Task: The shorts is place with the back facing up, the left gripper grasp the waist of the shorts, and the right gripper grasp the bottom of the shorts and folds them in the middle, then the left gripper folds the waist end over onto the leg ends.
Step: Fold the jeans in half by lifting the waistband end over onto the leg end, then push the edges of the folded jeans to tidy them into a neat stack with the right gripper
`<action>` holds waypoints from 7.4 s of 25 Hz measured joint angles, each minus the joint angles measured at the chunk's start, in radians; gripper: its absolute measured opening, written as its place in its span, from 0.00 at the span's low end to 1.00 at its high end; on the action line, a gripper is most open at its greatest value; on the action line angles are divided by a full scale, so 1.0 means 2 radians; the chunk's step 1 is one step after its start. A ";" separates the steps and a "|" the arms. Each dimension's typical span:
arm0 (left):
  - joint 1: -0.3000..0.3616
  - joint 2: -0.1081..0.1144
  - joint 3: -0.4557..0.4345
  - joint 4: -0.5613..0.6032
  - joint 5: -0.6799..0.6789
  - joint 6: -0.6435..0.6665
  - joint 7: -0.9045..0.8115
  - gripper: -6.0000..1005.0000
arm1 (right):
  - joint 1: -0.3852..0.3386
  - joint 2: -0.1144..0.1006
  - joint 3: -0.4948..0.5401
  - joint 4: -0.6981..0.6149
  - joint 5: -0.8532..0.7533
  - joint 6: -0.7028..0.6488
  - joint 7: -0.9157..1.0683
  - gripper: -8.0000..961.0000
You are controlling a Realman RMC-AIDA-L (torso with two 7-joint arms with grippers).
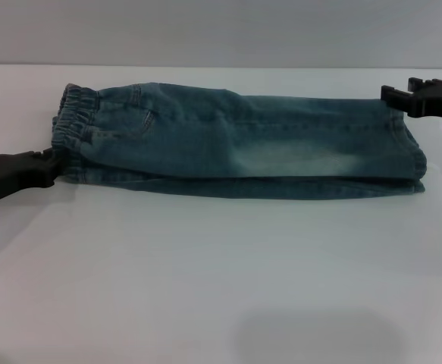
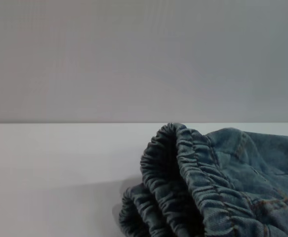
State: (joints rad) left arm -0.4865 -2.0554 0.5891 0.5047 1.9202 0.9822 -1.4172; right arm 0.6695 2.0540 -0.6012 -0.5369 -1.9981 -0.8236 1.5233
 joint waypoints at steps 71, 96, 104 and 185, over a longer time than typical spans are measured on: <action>-0.094 0.004 0.006 0.100 -0.152 0.258 -0.038 0.07 | 0.098 0.017 -0.347 0.088 0.253 0.013 -0.009 0.57; -0.091 0.002 0.021 0.095 -0.149 0.245 -0.032 0.07 | 0.046 0.010 -0.529 0.010 0.373 0.063 0.025 0.57; -0.086 0.001 0.068 0.101 -0.150 0.245 -0.031 0.07 | -0.042 0.010 -0.351 -0.021 0.375 0.085 -0.066 0.57; 0.103 -0.005 0.215 -0.012 -0.548 0.266 0.178 0.84 | 0.098 0.012 -0.256 0.020 -0.019 -0.345 0.111 0.57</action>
State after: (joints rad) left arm -0.2796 -2.0646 1.0187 0.4800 0.8235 1.5136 -1.0615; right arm 0.8654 2.0776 -1.1135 -0.4978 -2.0370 -1.5137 1.7457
